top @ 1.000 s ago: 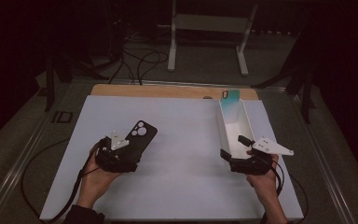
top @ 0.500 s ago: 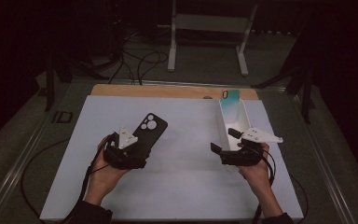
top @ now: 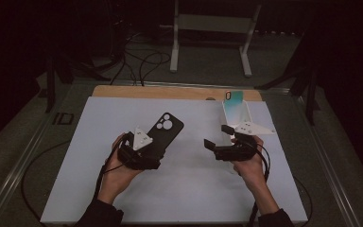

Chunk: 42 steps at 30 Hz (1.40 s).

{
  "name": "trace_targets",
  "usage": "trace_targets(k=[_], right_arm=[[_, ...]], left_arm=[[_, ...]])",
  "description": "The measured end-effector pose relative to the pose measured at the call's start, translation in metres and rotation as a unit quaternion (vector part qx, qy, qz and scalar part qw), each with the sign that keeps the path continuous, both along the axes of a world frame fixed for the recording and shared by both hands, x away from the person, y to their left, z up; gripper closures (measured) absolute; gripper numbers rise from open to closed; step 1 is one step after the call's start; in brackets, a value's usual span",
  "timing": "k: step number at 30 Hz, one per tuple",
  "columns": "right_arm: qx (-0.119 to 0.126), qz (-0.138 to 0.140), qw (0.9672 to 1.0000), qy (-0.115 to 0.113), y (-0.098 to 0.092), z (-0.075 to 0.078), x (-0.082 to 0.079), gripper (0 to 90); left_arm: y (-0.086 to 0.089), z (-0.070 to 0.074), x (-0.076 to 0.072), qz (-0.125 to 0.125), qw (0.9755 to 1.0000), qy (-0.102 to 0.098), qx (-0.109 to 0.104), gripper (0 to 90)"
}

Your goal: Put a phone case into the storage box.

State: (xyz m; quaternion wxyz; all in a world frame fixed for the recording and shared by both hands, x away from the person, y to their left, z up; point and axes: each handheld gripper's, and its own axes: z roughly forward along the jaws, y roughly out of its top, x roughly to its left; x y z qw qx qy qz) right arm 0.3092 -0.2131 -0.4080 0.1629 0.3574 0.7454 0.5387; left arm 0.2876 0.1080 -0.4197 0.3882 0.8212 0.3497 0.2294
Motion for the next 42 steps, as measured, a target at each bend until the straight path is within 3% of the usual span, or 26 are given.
trace_targets(k=[8, 17, 27, 32, 37, 42], right_arm=[[0.014, 0.025, 0.9995, 0.015, 0.010, 0.002, 0.006, 8.6], [0.021, 0.043, 0.9984, 0.031, 0.024, 0.001, 0.011, 8.9], [0.028, 0.052, 0.9970, 0.051, 0.034, 0.002, 0.015, 17.5], [0.036, 0.070, 0.9949, 0.064, 0.039, 0.001, 0.015, 39.7], [0.058, 0.088, 0.9911, 0.081, 0.039, 0.000, 0.016, 53.9], [0.056, 0.105, 0.9893, 0.084, 0.042, 0.000, 0.014, 64.0]], left_arm=[[-0.015, 0.000, 0.004, -0.036, 0.9993, -0.014, -0.005, 16.1], [-0.035, 0.003, 0.003, -0.056, 0.9983, -0.019, -0.002, 16.1], [-0.052, 0.006, -0.001, -0.072, 0.9969, -0.029, -0.013, 15.9], [-0.059, 0.007, -0.003, -0.076, 0.9960, -0.040, -0.024, 15.6], [-0.061, 0.006, -0.002, -0.075, 0.9961, -0.036, -0.032, 15.6], [-0.065, 0.004, -0.001, -0.077, 0.9960, -0.032, -0.032, 15.6]])
